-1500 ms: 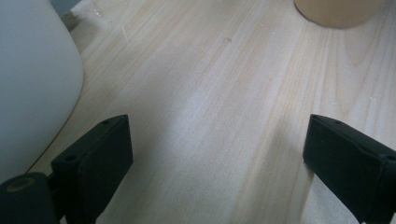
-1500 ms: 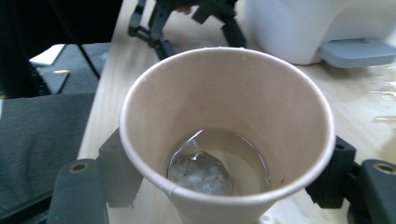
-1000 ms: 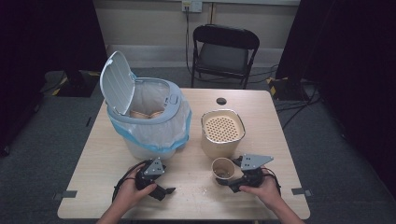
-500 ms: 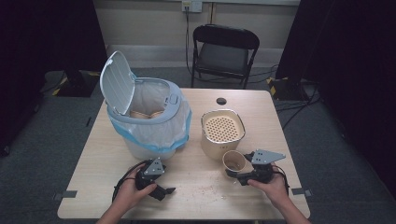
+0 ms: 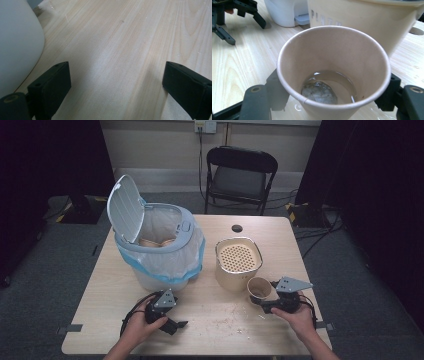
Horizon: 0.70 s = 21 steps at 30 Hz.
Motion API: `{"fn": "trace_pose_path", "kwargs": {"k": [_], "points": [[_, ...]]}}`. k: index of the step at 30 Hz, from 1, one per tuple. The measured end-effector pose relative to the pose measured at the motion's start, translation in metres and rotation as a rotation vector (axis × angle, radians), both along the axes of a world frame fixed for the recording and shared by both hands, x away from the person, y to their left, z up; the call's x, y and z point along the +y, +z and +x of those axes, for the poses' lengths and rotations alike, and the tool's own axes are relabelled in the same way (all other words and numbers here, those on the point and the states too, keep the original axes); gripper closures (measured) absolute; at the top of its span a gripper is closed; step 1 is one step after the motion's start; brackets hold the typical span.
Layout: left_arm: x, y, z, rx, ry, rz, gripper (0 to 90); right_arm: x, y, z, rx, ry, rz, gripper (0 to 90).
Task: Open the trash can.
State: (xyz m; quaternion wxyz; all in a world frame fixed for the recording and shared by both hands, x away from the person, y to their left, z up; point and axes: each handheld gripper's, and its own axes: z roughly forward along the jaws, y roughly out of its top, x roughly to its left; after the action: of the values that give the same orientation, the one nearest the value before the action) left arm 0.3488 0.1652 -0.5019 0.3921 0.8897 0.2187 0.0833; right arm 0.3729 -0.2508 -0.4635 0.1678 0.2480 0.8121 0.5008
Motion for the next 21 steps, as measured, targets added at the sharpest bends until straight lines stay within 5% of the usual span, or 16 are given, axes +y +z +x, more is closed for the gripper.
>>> {"fn": "trace_pose_path", "kwargs": {"k": [21], "points": [[0.0, 0.0, 0.0, 0.001, -0.001, 0.002, 7.6, -0.029, 0.007, 0.025, -0.012, -0.043, -0.075, 28.9]]}}
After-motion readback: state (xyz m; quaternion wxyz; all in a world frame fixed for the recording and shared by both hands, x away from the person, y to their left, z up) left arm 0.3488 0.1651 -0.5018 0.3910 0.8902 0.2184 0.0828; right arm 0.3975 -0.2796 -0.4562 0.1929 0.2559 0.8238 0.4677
